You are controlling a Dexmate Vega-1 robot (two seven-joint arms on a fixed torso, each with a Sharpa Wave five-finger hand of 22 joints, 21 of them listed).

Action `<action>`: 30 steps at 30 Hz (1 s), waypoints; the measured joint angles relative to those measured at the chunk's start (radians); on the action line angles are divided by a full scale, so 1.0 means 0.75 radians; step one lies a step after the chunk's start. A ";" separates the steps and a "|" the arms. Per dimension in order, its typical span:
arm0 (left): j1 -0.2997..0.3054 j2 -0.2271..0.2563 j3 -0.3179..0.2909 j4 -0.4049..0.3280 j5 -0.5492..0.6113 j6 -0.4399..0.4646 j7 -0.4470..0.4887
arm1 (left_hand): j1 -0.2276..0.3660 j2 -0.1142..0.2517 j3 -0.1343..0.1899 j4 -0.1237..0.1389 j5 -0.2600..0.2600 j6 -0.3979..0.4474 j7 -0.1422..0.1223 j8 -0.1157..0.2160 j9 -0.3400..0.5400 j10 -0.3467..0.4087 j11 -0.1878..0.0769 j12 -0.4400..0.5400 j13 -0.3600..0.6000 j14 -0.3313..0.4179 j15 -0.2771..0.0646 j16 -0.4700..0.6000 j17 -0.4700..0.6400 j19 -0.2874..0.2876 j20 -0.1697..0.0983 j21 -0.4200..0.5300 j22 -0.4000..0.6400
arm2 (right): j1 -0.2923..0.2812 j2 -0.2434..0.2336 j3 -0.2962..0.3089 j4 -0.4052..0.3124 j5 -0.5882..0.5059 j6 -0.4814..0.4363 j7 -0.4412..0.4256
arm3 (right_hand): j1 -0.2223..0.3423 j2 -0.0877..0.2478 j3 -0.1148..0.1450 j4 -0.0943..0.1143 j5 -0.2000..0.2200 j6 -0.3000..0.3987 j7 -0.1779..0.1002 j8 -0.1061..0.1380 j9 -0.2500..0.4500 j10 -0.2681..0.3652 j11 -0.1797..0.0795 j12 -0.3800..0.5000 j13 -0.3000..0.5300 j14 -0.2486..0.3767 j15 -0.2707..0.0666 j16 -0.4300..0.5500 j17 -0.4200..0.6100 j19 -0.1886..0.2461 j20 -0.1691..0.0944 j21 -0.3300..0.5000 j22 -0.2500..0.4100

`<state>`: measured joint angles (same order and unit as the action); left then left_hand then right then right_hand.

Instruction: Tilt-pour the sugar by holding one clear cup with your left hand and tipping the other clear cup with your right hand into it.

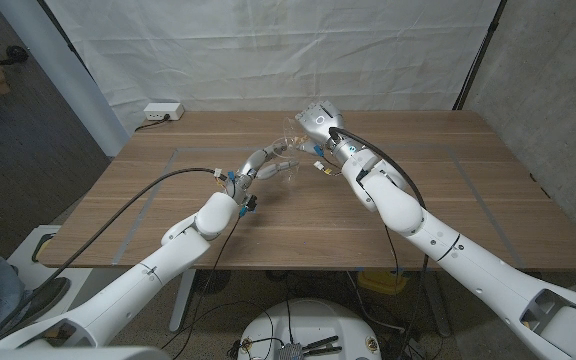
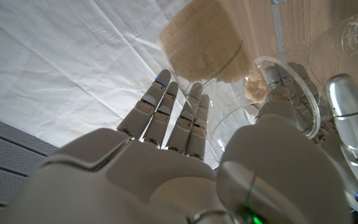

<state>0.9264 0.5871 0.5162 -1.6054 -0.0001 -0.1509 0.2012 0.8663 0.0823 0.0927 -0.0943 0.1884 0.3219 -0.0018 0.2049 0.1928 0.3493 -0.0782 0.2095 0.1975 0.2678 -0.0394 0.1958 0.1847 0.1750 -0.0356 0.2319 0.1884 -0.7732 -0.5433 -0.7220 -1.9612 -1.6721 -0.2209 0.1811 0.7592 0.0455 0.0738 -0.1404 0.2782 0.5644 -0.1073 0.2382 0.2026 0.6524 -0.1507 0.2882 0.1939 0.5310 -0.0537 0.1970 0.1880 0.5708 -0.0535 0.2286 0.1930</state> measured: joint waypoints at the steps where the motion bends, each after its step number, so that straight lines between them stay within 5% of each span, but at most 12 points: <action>1: 0.000 0.000 0.000 0.000 0.000 -0.001 0.000 | 0.009 0.009 0.000 0.000 0.000 -0.003 0.004 0.000 0.000 0.000 0.000 0.000 0.000 0.000 0.000 0.000 0.004 0.000 0.000 0.000 0.000 | 0.001 0.000 -0.001 0.001 -0.005 0.001 0.003 | 0.027 0.017 0.000 0.000 0.000 0.000 0.000 0.000 0.000 -0.003 -0.004 -0.001 0.000 0.000 0.000 0.000 0.000 0.000 0.000 0.000 0.000; 30: 0.006 0.006 -0.005 -0.020 -0.039 0.004 -0.018 | 0.008 0.008 -0.004 0.004 0.000 0.004 0.005 -0.001 0.003 0.002 0.003 0.000 0.000 0.012 -0.002 0.000 0.005 0.000 0.000 0.000 0.000 | -0.002 0.001 -0.020 0.012 -0.146 -0.026 0.008 | 0.056 0.026 0.021 -0.020 -0.006 0.000 0.000 -0.001 -0.001 -0.029 -0.042 -0.020 -0.002 -0.017 0.007 -0.017 -0.003 -0.029 0.000 -0.016 0.007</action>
<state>0.9306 0.5913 0.5122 -1.6204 -0.0293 -0.1483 0.1875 0.8725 0.0885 0.0897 -0.0913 0.1884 0.3251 0.0020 0.2043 0.1951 0.3512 -0.0762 0.2095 0.1975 0.2769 -0.0408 0.1959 0.1888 0.1749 -0.0355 0.2319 0.1884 -0.7748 -0.5422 -0.7368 -1.9523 -1.7818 -0.2406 0.1869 0.8014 0.0652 0.0892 -0.1557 0.2737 0.5644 -0.1075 0.2373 0.2020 0.6308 -0.1821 0.2730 0.1923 0.5180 -0.0481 0.1846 0.1859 0.5491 -0.0537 0.2168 0.1979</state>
